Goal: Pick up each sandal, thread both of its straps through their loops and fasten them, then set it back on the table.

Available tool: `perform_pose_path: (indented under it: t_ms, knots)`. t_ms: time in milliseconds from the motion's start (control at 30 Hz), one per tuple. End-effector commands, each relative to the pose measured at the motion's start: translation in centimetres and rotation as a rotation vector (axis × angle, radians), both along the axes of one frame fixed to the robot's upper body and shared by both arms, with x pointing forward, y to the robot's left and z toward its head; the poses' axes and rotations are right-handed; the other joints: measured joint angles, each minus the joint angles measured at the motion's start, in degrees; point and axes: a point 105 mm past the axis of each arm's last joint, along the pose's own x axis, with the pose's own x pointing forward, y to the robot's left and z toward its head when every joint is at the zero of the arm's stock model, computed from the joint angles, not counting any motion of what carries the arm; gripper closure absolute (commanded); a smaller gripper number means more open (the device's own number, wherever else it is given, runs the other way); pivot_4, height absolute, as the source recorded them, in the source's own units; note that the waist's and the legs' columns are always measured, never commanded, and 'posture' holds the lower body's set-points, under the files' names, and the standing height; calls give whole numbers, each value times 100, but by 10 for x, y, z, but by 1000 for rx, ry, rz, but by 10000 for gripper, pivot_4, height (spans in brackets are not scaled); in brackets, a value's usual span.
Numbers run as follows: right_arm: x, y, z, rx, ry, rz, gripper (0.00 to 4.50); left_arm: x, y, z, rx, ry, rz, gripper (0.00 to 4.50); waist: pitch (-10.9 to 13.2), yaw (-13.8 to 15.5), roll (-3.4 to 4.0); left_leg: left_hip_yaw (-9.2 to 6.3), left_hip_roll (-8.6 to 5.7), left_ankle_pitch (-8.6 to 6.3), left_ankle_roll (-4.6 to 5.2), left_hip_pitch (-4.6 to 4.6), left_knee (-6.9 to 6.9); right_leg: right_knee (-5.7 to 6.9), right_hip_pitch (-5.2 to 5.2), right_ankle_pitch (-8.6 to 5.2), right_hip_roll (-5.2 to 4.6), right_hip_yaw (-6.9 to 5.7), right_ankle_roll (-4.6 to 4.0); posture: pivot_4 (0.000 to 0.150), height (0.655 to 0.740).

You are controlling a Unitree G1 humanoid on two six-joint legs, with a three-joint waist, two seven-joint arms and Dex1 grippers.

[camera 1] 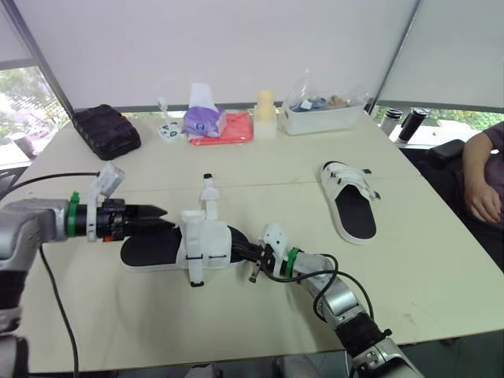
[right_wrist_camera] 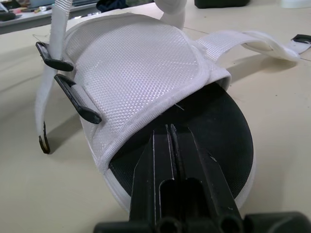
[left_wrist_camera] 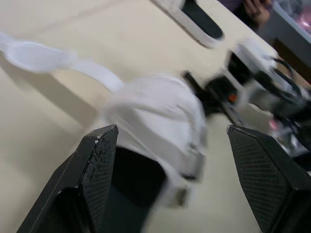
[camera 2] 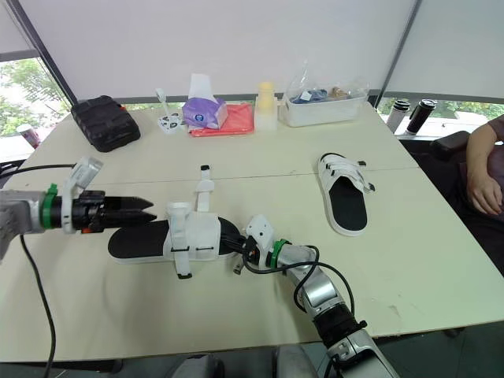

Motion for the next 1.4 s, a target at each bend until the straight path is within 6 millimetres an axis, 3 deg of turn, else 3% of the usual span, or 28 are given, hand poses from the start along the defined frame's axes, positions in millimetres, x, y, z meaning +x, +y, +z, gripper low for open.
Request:
perform_pose_path:
  t_ms: [33,233,433,867,967,1167,1267,1400]
  knots:
    - [-13,-20,-62,-159,197,-40,45000,-34,-23,-8,11,20,-60,8181,-1,10,-2,0,0,0,0,4,-12,-1,-1,-2,-7,0,-3,1500,7400]
    - [-16,-16,-63,-161,199,-15,45000,-43,-28,-34,22,-18,44,8181,-4,43,-7,-11,3,1,-1,13,-16,5,2,-9,-7,-8,-17,1500,7400]
    - [-11,-18,-59,-167,189,-12,45000,-29,-33,-58,59,-62,75,8181,-6,52,-8,-8,1,1,-2,15,-18,0,5,-18,-6,-9,-33,1500,7400]
    - [-14,-20,-60,-167,194,-22,45000,-14,-53,-79,13,-33,28,8181,-9,76,-13,-8,2,1,-2,14,-20,1,4,-16,-1,-10,-31,1500,7400]
    - [-12,-19,-59,-164,193,-28,45000,-15,-59,-83,2,-5,0,16364,-12,76,-18,-8,2,1,-2,14,-19,1,4,-10,0,-10,-21,1500,7400]
    - [-12,-20,-60,-159,196,-40,45000,-19,-57,-87,4,44,0,44773,-17,72,-22,-9,2,1,-2,15,-20,1,4,-11,1,-10,-21,1500,7400]
    - [-12,-20,-60,-156,199,-43,45000,-26,-56,-87,4,72,-17,44773,-17,69,-22,-9,2,1,-2,15,-20,1,4,-11,1,-10,-22,1500,7400]
    - [-12,-19,-60,-157,200,-42,45000,-63,-55,-86,11,165,-149,44773,-15,32,-17,-8,5,1,-2,12,-25,1,-1,-18,1,-10,-34,1500,7400]
